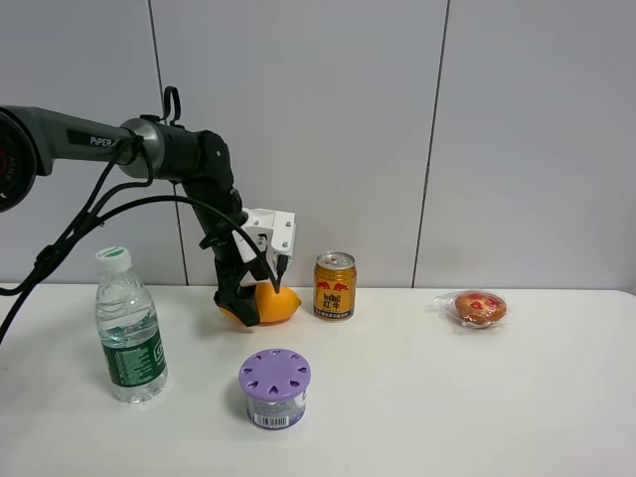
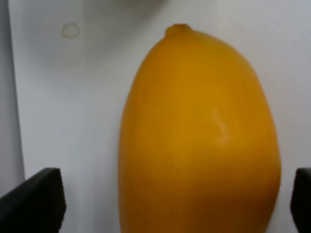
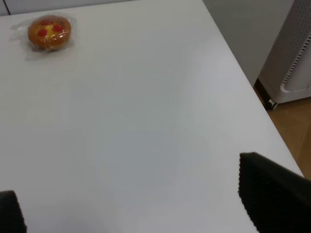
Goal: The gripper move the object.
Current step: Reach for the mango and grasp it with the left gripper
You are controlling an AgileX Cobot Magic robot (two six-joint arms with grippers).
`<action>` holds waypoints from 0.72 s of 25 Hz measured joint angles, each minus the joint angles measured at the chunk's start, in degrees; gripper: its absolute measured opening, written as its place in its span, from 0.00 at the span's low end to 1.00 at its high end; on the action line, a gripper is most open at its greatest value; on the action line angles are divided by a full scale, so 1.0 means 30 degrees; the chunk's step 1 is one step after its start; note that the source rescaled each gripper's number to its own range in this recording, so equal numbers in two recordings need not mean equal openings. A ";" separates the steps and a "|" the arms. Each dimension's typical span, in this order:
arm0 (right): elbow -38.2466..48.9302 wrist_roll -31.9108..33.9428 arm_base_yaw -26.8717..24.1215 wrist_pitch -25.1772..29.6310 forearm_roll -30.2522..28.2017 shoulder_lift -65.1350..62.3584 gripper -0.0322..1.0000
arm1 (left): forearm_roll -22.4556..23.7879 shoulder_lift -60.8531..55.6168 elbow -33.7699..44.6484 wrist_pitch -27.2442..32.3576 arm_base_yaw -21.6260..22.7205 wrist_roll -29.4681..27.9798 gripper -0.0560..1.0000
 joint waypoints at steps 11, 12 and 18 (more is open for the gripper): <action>0.0000 0.0000 0.0000 0.0000 0.0000 0.0000 1.00 | -0.0116 0.0444 -0.0047 -0.0297 0.0016 0.0000 1.00; 0.0000 0.0000 0.0000 0.0000 0.0000 0.0000 1.00 | -0.0116 0.0490 -0.0047 -0.0278 0.0016 0.0000 0.99; 0.0000 0.0000 0.0000 0.0000 0.0000 0.0000 1.00 | -0.0116 0.0607 -0.0047 -0.0019 0.0016 0.0015 0.48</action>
